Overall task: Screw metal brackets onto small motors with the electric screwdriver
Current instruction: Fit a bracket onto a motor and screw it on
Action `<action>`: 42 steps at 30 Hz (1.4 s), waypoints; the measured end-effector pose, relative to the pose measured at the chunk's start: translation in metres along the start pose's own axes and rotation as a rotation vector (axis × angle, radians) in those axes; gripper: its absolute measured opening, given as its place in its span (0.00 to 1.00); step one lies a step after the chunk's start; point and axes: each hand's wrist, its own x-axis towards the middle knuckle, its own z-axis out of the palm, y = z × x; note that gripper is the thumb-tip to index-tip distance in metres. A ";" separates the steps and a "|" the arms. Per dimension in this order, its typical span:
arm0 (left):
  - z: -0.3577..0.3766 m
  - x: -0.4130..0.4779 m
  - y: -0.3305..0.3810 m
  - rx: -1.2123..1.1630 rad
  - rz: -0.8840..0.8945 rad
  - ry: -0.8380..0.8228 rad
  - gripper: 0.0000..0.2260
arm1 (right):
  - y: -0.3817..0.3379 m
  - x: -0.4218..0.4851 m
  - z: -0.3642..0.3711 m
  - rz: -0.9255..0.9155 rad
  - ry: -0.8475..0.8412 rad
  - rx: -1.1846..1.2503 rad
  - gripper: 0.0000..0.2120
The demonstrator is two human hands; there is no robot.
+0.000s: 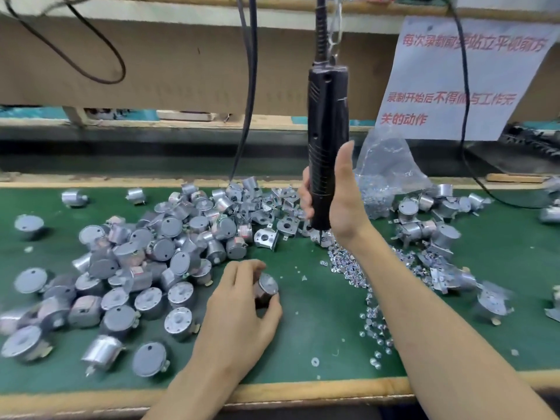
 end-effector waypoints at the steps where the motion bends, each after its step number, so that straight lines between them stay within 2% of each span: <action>1: 0.001 0.001 0.000 0.000 0.006 -0.002 0.17 | 0.001 0.001 -0.004 0.022 -0.010 0.034 0.42; 5: 0.002 -0.001 -0.003 -0.001 -0.022 -0.002 0.14 | 0.005 -0.002 -0.017 0.050 -0.068 0.111 0.40; 9: 0.003 -0.002 0.000 0.069 -0.088 -0.039 0.19 | 0.007 -0.008 -0.017 0.064 -0.091 0.116 0.41; 12: 0.004 0.003 0.006 0.096 -0.079 -0.086 0.21 | 0.007 -0.009 -0.015 0.073 -0.114 0.108 0.40; 14: 0.005 0.005 0.010 0.217 -0.048 -0.116 0.24 | 0.006 -0.009 -0.016 0.076 -0.111 0.099 0.41; 16: 0.005 0.004 0.019 0.346 0.028 -0.095 0.28 | 0.005 -0.009 -0.020 0.072 -0.090 0.097 0.41; 20: 0.017 0.003 0.053 0.377 0.326 -0.100 0.30 | -0.001 -0.006 -0.028 0.031 -0.001 0.048 0.41; 24: 0.048 0.013 0.098 0.368 0.483 -0.449 0.28 | -0.005 -0.006 -0.034 -0.002 0.083 -0.017 0.40; 26: 0.065 0.022 0.107 0.412 0.451 -0.625 0.28 | -0.004 -0.007 -0.037 -0.010 0.097 -0.027 0.39; 28: 0.075 0.031 0.109 0.478 0.413 -0.696 0.31 | -0.004 -0.007 -0.038 -0.014 0.091 -0.022 0.39; 35: 0.067 0.031 0.095 0.661 0.126 -0.731 0.45 | -0.002 -0.005 -0.035 -0.009 0.057 0.012 0.41; 42: 0.059 0.021 0.105 0.645 0.131 -0.753 0.41 | 0.000 -0.008 -0.026 -0.004 0.035 0.016 0.44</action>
